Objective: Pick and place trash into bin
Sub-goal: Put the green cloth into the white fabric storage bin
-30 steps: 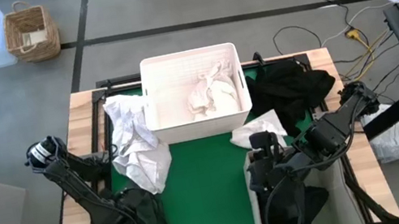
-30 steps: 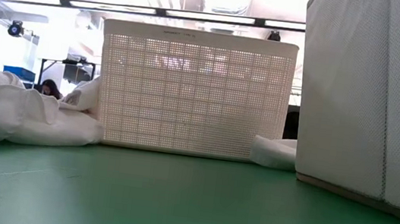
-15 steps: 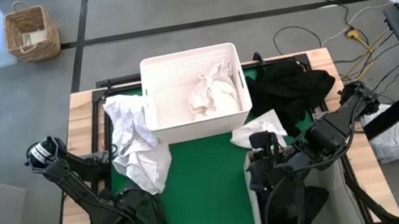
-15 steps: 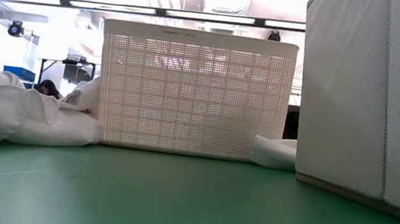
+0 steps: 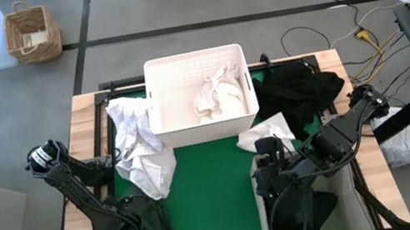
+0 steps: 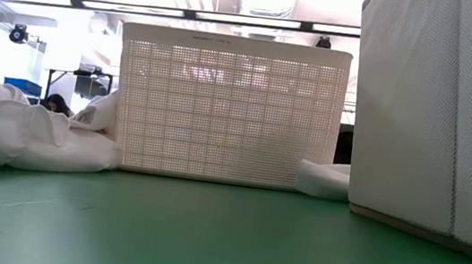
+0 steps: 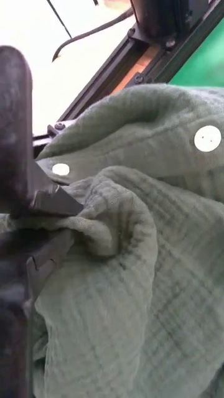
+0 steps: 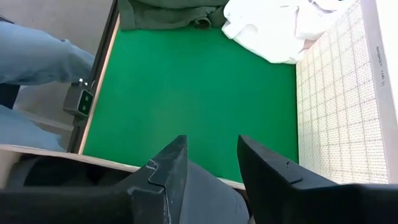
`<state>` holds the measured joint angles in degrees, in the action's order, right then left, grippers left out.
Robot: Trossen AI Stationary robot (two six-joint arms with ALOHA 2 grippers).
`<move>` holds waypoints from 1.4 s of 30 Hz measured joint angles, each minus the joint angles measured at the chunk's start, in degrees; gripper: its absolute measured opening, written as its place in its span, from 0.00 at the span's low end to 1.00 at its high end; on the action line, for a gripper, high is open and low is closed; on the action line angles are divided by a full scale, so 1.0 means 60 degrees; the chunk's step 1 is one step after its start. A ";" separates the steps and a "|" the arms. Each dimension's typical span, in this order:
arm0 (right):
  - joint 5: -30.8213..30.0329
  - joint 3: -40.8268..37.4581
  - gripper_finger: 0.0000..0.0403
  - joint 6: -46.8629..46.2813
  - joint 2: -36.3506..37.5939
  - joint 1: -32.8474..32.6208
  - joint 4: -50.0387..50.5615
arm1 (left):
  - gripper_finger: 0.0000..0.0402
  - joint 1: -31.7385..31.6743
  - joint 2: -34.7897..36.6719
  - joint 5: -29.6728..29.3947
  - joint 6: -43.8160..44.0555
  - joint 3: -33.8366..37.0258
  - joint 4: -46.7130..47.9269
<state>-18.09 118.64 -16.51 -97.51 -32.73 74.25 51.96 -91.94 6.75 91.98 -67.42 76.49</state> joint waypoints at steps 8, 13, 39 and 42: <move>0.0003 -0.0028 0.30 0.0217 0.0001 -0.0004 -0.0436 | 0.00 0.0135 0.0000 -0.0941 -0.0018 -0.0702 -0.0155; 0.0001 -0.0024 0.28 0.0529 0.0083 0.0000 -0.0543 | 0.00 0.0520 0.0000 -0.2528 0.0008 -0.2272 0.0646; -0.0506 -0.0953 0.37 0.3825 -0.0471 0.0142 -0.5680 | 0.00 0.0867 0.0004 -0.8561 -0.4102 -0.6392 0.0890; -0.0503 -0.0971 0.44 0.3954 -0.0597 0.0187 -0.5890 | 0.00 0.0770 -0.0008 -0.8876 -0.4546 -0.6576 0.0751</move>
<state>-21.10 112.81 7.21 -101.09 -31.61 38.92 56.58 -91.99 -46.50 64.71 -106.88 80.99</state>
